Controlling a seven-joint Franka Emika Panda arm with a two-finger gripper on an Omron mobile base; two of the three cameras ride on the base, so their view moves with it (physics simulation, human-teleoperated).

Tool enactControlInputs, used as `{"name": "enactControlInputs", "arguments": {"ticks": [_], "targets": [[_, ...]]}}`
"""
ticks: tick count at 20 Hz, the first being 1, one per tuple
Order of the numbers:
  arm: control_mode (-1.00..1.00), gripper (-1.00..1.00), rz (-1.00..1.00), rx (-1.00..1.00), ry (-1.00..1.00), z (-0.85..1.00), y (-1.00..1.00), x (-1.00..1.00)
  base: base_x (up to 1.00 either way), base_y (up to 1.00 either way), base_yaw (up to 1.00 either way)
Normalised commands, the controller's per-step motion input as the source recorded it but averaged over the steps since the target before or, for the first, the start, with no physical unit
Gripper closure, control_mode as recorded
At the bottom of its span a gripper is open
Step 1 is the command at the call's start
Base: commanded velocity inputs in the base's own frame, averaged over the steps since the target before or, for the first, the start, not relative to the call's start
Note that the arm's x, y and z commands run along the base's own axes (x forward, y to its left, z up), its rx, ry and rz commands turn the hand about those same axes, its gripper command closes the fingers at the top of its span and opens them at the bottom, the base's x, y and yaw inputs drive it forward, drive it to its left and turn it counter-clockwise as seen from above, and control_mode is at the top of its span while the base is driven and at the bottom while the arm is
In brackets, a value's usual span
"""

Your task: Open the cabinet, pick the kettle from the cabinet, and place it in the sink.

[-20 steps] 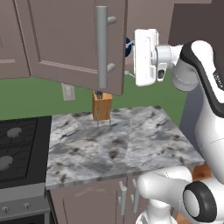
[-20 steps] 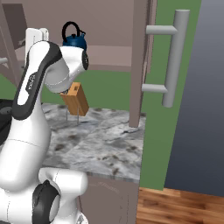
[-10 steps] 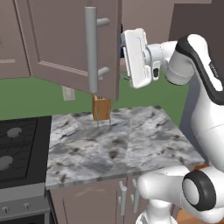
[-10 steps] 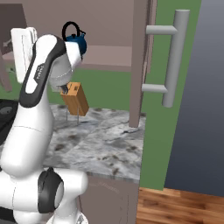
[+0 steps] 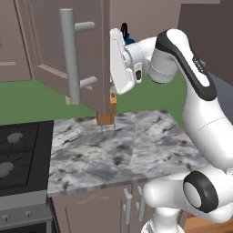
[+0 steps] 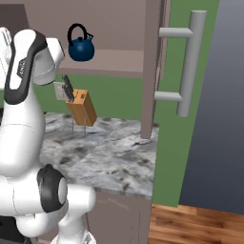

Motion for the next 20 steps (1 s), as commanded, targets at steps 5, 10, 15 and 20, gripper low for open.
{"name": "enactControlInputs", "arguments": {"ticks": [5,10,15,20], "targets": [[-1.0,-1.0,0.0,-0.07,-0.15,-0.05,0.75,-0.1,0.0,0.0,0.0],[-1.0,-1.0,0.0,-0.01,-0.14,-0.07,0.74,-0.11,0.0,0.0,0.0],[-1.0,-1.0,-0.02,0.0,-0.14,-0.09,0.69,-0.09,0.0,0.0,0.0],[-1.0,-1.0,-0.02,-0.04,-0.13,-0.07,0.3,-0.02,0.0,0.0,0.0]]}}
